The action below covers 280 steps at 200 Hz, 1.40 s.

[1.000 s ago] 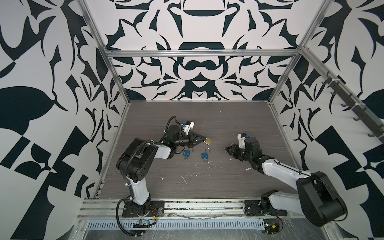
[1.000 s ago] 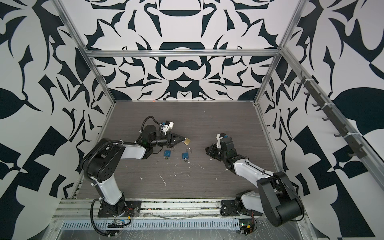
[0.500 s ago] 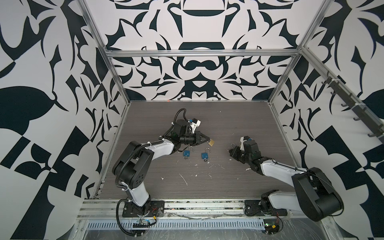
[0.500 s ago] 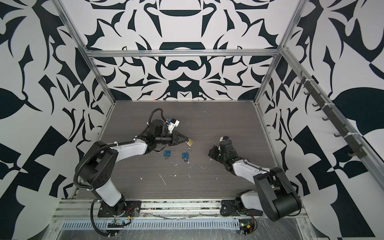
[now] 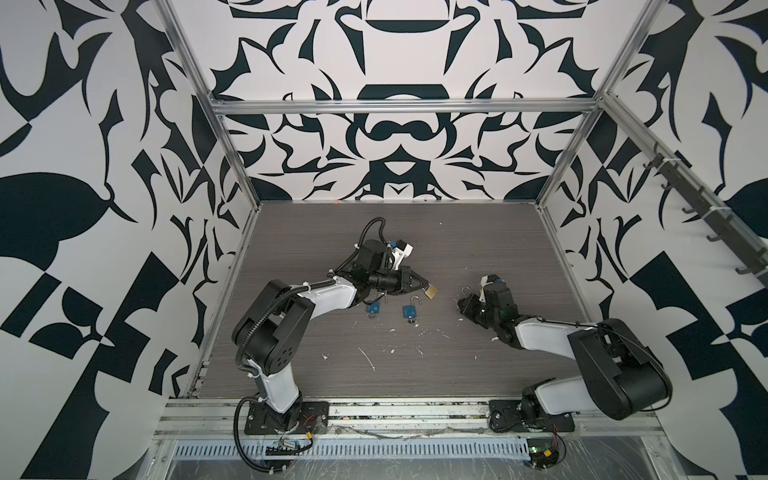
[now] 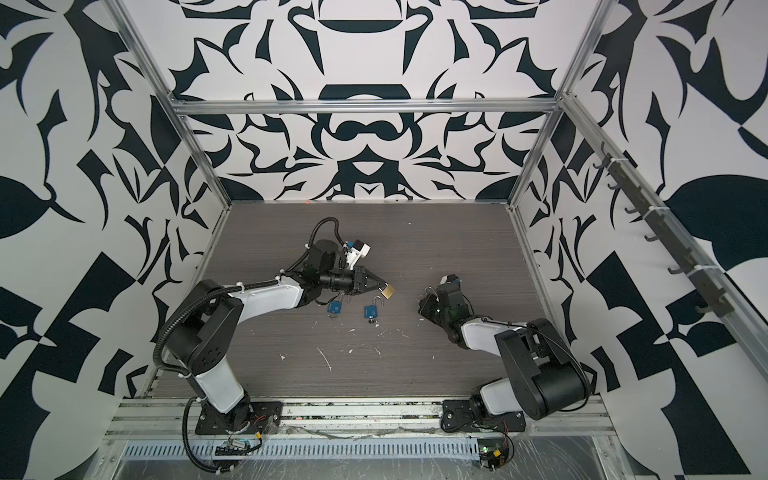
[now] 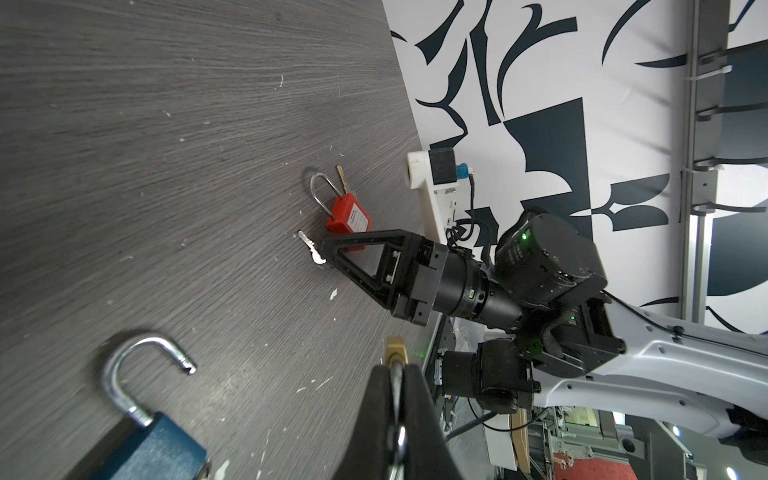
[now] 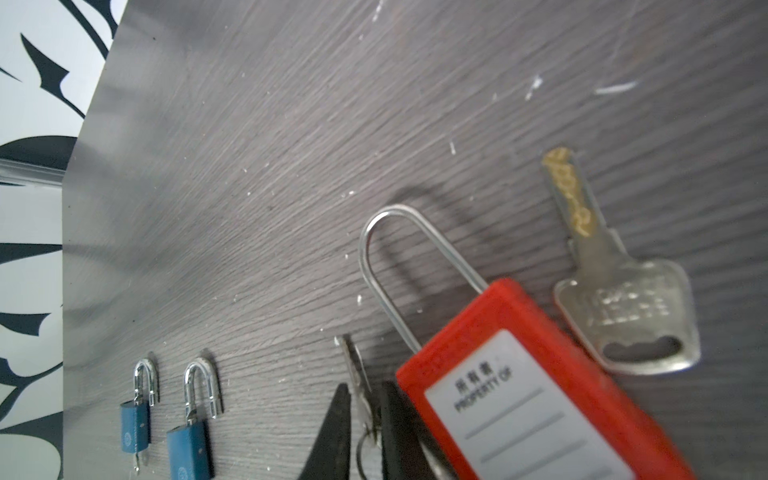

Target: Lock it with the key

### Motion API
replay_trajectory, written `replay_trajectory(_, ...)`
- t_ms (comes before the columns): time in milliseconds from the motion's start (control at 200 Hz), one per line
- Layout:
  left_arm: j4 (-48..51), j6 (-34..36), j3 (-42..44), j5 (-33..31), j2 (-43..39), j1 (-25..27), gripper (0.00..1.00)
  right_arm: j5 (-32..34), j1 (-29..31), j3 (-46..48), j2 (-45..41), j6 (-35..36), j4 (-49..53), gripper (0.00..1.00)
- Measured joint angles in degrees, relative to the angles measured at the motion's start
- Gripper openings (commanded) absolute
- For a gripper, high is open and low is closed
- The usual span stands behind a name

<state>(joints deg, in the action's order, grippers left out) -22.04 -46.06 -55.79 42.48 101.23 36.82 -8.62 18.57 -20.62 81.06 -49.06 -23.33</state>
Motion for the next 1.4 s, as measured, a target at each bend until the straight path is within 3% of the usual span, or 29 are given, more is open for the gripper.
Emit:
replay_trajectory(315,4.5,2.7,-2.3,-1.0,1.6,0.8,0.00,3.3,0.0,0.9,-6.0,0.2,3.9,0.45)
replay_trajectory(785,14.6,12.7,-7.6,-6.3,5.0,1.1,0.00,8.5,1.8,0.9,-23.4,1.9,18.3,0.47)
replay_trajectory(1035,26.5,25.1,-18.5,-2.3,11.3,2.3,0.00,9.6,1.9,0.9,-35.8,4.9,28.0,0.47)
replay_trajectory(1230,39.2,36.8,-29.2,0.7,19.0,3.5,0.00,9.5,1.9,1.0,-36.9,5.7,29.9,0.47)
replay_trajectory(1400,43.8,40.9,-32.7,2.6,23.2,3.8,0.00,8.8,1.9,1.2,-34.3,5.8,29.2,0.47)
